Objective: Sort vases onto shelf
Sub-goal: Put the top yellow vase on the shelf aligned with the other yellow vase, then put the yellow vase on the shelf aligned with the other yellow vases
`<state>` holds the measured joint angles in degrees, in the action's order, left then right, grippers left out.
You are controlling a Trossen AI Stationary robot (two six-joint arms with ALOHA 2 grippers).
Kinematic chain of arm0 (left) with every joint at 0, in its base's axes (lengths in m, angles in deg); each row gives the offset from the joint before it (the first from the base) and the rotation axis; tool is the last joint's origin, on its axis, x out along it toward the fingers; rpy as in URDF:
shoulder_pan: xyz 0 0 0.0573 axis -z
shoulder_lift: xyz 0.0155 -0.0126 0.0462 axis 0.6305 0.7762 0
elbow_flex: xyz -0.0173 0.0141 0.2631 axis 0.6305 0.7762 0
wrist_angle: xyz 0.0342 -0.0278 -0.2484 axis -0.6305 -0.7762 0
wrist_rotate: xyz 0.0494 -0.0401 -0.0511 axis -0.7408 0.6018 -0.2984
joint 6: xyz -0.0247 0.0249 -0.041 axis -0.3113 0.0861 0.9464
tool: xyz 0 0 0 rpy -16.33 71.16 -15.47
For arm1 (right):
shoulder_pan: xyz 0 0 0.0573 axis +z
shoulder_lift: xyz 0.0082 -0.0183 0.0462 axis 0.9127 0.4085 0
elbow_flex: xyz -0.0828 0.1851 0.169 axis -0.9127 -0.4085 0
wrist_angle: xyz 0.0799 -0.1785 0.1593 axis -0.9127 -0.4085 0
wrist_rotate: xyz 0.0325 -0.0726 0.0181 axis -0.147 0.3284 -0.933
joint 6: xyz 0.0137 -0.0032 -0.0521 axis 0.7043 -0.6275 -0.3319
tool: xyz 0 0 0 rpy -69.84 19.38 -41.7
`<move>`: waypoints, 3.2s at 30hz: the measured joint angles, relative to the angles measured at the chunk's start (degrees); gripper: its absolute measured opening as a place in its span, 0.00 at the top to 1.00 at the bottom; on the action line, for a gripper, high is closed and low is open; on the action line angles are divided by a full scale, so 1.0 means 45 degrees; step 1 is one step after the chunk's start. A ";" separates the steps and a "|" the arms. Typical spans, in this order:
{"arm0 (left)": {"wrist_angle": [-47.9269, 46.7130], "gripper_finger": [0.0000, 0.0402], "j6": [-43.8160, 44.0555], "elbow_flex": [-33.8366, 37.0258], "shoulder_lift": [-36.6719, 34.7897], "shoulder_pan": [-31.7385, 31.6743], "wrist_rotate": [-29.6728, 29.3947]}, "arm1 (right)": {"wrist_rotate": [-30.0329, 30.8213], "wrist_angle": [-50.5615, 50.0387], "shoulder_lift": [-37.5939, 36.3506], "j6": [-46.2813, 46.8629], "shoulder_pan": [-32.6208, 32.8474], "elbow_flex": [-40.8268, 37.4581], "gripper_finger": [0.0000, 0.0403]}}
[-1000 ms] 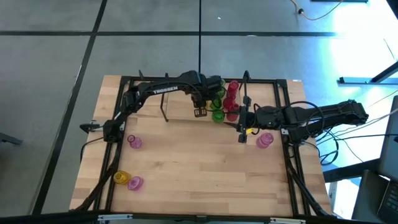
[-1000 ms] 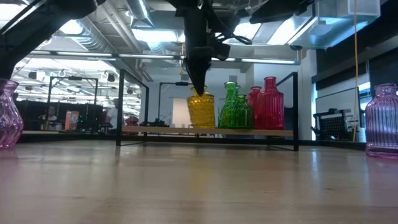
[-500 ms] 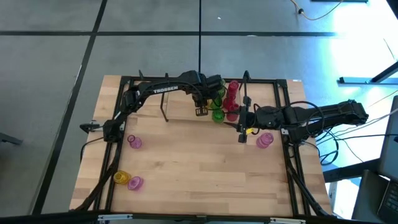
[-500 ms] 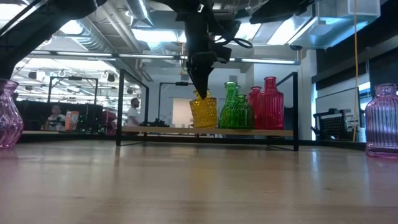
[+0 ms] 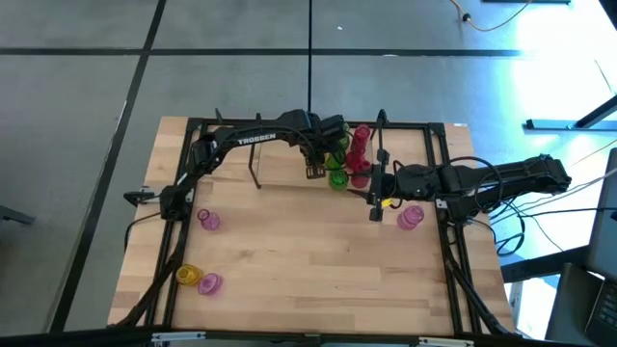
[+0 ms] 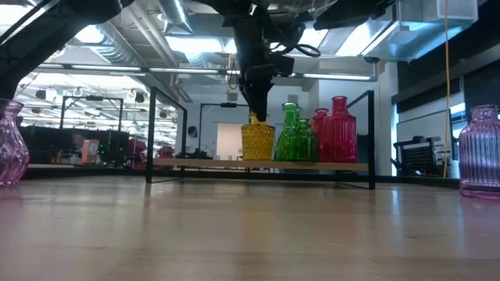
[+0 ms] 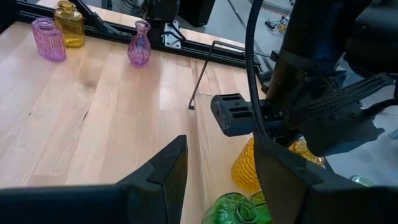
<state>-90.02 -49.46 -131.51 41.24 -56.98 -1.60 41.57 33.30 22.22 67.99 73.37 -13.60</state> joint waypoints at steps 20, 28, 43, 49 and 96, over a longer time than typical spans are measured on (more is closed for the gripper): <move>0.0012 0.64 -0.0108 0.0000 -0.0214 0.0304 -0.1813 | -0.0025 -0.0006 0.0000 0.0000 0.0000 0.0000 0.59; -0.0062 0.64 -0.0113 0.0000 -0.0396 0.0656 -0.1759 | -0.0033 -0.0010 0.0001 0.0000 0.0000 0.0000 0.59; -0.2108 0.64 0.1779 -0.0010 -0.3732 0.2699 -0.1757 | 0.0000 0.0058 0.0427 0.0030 0.0000 0.0000 0.59; -0.3585 0.64 0.3221 -0.0010 -0.4609 0.3990 -0.2009 | -0.0008 0.0157 0.0427 0.0280 0.0000 0.0000 0.59; -0.3855 0.64 1.8936 1.0166 -1.0953 1.2753 0.2592 | -0.1026 0.1505 0.0427 -0.0387 0.0000 0.0000 0.59</move>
<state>-107.37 35.75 -85.76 -8.05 0.41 10.06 36.95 40.07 24.15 66.25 73.37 -13.60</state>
